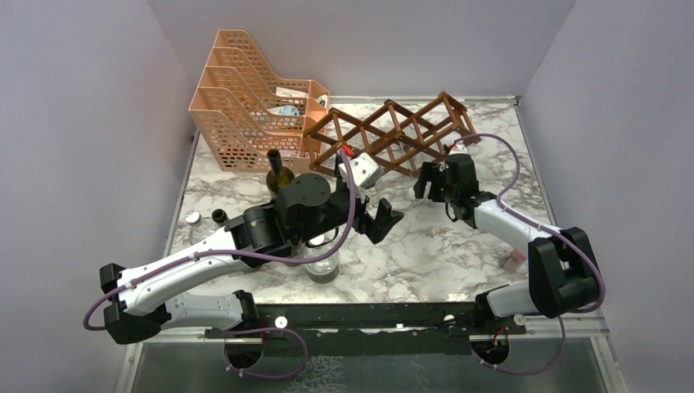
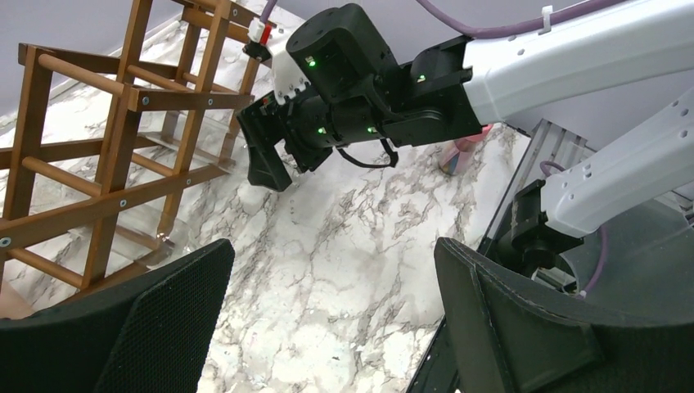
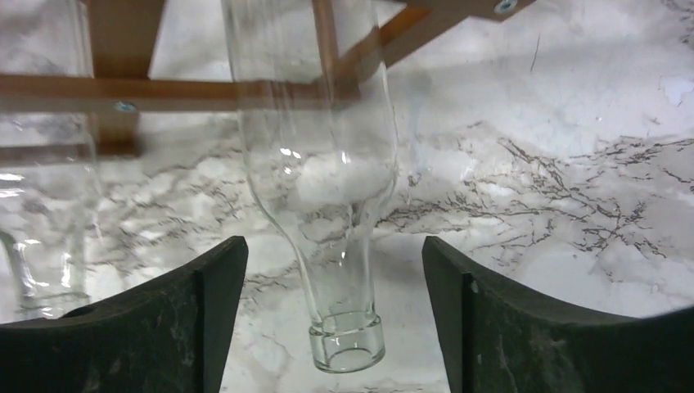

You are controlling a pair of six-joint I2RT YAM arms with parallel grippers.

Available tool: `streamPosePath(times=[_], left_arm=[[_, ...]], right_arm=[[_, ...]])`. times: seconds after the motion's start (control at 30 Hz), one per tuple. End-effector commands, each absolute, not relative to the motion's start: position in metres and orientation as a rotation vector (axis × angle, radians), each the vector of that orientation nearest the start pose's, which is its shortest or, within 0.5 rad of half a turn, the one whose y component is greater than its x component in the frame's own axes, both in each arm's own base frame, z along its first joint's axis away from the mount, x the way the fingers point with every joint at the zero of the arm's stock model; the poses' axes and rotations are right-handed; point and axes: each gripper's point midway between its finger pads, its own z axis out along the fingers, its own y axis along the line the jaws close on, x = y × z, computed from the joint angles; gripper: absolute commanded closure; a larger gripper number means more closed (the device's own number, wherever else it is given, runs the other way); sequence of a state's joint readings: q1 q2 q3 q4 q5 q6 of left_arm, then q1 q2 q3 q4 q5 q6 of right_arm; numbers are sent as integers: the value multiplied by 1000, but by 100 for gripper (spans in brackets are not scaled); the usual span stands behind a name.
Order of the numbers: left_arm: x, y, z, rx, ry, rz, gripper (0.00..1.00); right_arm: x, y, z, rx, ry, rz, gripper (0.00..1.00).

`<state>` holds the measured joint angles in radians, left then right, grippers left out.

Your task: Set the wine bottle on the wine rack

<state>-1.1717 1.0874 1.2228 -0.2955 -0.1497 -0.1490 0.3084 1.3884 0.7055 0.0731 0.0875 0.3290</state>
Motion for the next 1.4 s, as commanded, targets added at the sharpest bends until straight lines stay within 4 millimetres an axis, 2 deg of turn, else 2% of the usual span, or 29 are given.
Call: streamPosePath(times=[0.0, 0.1, 0.23, 0.4, 0.7, 0.87, 0.93, 1.03, 1.23, 1.37], left_arm=[[163, -329, 368, 772, 1606, -826, 1], [163, -327, 369, 768, 1605, -824, 1], [163, -327, 369, 769, 1605, -825, 1], [164, -326, 370, 763, 1605, -821, 1], [164, -325, 372, 754, 1605, -817, 1], [167, -323, 374, 742, 1603, -805, 1], [167, -322, 375, 740, 1599, -800, 1], [169, -319, 377, 731, 1594, -791, 1], [175, -308, 388, 699, 1565, -738, 1], [182, -293, 402, 650, 1535, -680, 1]], right_arm=[[356, 120, 73, 8, 2289, 272, 23], [363, 123, 72, 1, 2293, 275, 34], [375, 127, 72, -19, 2283, 276, 56], [390, 133, 80, -45, 2234, 293, 62], [406, 135, 79, -60, 2245, 267, 60], [402, 126, 80, -9, 2246, 223, 40], [399, 122, 84, 6, 2244, 208, 35], [392, 115, 94, 33, 2237, 181, 30], [366, 106, 125, 69, 2210, 196, 29], [337, 135, 141, -73, 2266, 407, 32]])
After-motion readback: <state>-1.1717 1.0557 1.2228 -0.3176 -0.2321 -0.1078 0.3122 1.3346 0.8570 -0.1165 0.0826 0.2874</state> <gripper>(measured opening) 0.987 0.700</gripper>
